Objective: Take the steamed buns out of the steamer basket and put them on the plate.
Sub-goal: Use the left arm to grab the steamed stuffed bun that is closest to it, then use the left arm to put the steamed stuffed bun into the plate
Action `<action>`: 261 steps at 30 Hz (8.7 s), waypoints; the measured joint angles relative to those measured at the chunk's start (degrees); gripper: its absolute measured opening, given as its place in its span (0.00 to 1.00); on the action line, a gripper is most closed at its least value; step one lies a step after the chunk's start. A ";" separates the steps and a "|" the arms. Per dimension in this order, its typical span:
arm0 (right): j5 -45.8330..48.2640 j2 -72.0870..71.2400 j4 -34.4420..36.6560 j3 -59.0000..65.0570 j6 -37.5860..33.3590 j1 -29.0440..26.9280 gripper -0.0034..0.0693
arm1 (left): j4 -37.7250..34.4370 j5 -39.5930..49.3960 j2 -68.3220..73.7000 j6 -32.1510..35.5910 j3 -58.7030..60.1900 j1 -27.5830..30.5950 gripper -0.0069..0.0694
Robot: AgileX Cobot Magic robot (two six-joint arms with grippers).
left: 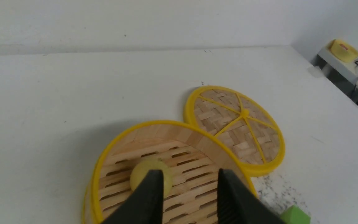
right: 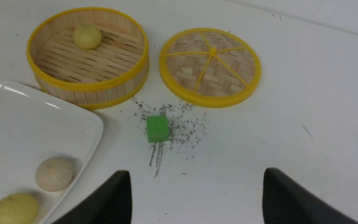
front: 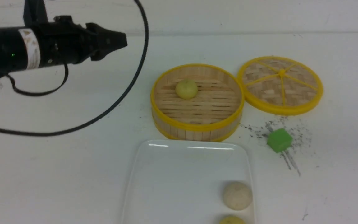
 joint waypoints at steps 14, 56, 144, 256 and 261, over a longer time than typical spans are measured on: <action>-0.01 0.00 -2.38 1.61 -2.80 0.00 0.80 | 2.36 -4.29 9.53 -12.82 -10.74 -3.13 0.56; -1.58 0.00 -5.40 1.61 -3.52 0.00 0.80 | 2.86 -6.77 -5.41 -2.75 -10.92 -5.55 0.41; -3.71 0.00 -4.01 1.64 -3.32 0.00 0.75 | -182.56 71.39 4.77 201.18 1.50 -5.55 0.61; -2.62 0.00 0.07 1.64 -3.32 0.00 0.74 | -121.83 90.29 0.76 141.65 -14.48 -15.74 0.12; -2.77 0.00 0.07 1.64 -3.32 0.00 0.72 | -113.22 103.94 -2.35 127.15 -14.48 -15.63 0.12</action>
